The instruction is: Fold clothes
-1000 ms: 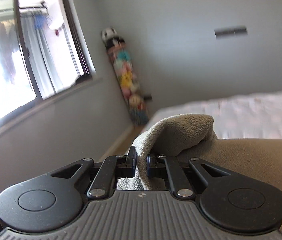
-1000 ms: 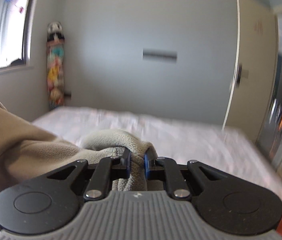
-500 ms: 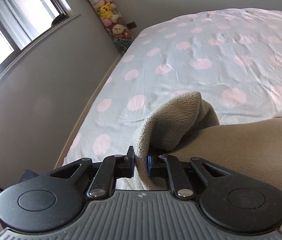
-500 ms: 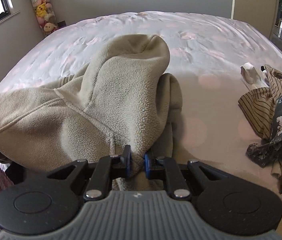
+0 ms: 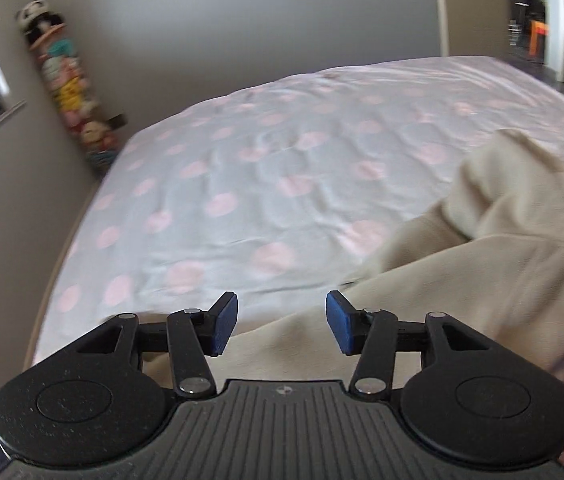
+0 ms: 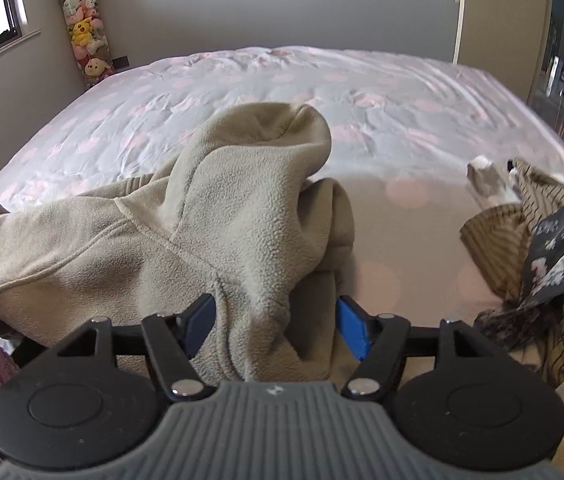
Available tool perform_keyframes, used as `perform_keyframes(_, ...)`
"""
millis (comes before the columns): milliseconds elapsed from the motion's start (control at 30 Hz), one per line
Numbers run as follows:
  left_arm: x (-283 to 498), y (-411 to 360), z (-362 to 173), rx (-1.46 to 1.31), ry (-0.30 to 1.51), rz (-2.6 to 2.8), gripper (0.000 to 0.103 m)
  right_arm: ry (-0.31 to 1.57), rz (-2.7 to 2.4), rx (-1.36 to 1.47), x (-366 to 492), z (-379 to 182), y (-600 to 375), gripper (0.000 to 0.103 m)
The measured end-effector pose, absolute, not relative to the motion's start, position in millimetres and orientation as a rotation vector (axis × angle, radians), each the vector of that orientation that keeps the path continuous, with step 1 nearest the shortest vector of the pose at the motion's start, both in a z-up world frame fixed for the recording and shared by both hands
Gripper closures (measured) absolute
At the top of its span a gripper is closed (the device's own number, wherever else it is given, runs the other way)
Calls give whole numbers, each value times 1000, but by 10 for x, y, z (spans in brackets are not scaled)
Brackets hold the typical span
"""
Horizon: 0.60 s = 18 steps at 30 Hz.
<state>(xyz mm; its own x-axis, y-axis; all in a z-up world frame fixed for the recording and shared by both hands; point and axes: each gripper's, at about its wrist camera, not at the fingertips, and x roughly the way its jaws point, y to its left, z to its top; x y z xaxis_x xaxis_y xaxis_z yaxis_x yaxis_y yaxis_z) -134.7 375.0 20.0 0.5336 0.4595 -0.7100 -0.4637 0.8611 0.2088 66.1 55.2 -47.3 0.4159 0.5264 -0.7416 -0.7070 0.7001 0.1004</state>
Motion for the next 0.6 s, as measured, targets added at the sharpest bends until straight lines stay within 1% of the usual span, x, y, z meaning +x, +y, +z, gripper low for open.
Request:
perform_keyframes(67, -1201, 3596, 193, -23, 843, 475, 56, 846, 803, -237, 627, -479, 569, 59)
perform_keyframes(100, -1127, 3526, 187, -40, 846, 441, 56, 851, 813, -233, 602, -476, 585, 76)
perform_keyframes(167, -988, 3390, 177, -75, 850, 378, 56, 826, 824, -238, 512, -420, 642, 81)
perform_keyframes(200, -931, 3333, 177, -88, 850, 355, 56, 818, 854, -229, 464, -382, 675, 87)
perform_keyframes(333, -759, 3107, 177, -136, 846, 285, 56, 804, 1011, -202, 205, -249, 934, 88)
perform_keyframes(500, -709, 2938, 169, -249, 840, 206, 55, 804, 1208, -252, -258, -311, 1385, 88)
perform_keyframes(600, -700, 2877, 95, -291, 871, 208, 50, 831, 1275, -262, -460, -441, 1495, 88)
